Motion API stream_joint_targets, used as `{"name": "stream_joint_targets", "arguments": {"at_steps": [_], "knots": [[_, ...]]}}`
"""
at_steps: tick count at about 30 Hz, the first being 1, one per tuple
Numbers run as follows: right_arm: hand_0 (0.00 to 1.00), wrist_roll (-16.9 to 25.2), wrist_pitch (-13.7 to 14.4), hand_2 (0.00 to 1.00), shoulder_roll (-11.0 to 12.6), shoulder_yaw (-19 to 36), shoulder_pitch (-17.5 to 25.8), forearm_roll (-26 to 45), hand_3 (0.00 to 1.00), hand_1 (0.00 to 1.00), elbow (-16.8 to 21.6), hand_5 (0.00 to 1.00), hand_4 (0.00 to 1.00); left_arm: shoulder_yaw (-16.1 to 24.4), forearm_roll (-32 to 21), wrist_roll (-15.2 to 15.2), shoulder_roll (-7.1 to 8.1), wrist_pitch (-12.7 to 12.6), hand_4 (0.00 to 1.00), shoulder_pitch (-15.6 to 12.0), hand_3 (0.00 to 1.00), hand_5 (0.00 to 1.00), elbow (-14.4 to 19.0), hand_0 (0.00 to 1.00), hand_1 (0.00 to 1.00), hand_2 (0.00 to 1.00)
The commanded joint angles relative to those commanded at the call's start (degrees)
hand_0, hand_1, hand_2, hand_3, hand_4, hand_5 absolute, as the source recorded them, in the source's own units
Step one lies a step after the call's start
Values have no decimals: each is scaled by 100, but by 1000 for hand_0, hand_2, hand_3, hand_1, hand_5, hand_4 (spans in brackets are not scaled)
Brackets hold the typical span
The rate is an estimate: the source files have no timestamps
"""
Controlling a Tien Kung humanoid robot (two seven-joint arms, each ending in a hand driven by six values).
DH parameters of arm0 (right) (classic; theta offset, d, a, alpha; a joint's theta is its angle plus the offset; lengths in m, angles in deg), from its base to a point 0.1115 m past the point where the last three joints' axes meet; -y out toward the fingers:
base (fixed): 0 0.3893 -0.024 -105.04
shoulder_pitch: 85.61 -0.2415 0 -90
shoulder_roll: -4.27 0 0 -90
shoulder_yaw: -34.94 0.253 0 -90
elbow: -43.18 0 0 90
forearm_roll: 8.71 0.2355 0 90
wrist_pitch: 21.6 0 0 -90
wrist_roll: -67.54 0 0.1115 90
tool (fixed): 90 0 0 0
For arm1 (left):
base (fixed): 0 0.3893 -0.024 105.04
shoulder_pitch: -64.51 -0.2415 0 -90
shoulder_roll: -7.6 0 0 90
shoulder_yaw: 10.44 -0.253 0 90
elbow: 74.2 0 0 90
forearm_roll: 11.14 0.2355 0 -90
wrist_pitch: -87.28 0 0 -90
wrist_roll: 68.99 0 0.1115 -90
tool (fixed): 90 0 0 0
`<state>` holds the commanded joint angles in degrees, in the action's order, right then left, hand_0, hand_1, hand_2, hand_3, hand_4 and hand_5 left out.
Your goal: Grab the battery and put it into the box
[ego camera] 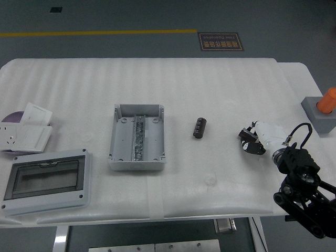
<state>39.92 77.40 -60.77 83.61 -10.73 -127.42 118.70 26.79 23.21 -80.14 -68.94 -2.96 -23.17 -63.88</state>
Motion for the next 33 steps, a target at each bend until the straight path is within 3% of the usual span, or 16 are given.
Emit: {"name": "stream_joint_targets", "arguments": {"at_steps": [8, 15, 16, 22, 27, 33], "knots": [[269, 89, 141, 377, -3, -59, 8, 107, 631, 426, 74, 295, 412, 22, 17, -4, -5, -2, 584, 4, 567, 387, 0, 592, 642, 555], [266, 256, 422, 373, -6, -45, 11, 275, 632, 426, 426, 299, 416, 64, 53, -14, -13, -1, 588, 2, 568, 390, 0, 591, 641, 556], [259, 285, 472, 379, -17, -44, 3, 305, 645, 434, 480, 226, 302, 69, 59, -16, -13, 0, 592, 0, 570, 390, 0, 591, 641, 557], [259, 509, 775, 369, -111, -143, -104, 564, 640, 433, 731, 223, 291, 98, 87, -23, -17, 2, 594, -3, 571, 392, 0, 591, 641, 557], [259, 852, 1026, 369, -196, -450, -381, 1079, 640, 433, 966, 223, 291, 118, 115, -34, -18, 1, 594, -2, 571, 392, 0, 591, 641, 557], [258, 1233, 1231, 365, -494, -1039, -970, 1679, 632, 431, 995, 230, 310, 138, 140, -54, -13, -1, 600, -2, 572, 396, 0, 590, 641, 559]]}}
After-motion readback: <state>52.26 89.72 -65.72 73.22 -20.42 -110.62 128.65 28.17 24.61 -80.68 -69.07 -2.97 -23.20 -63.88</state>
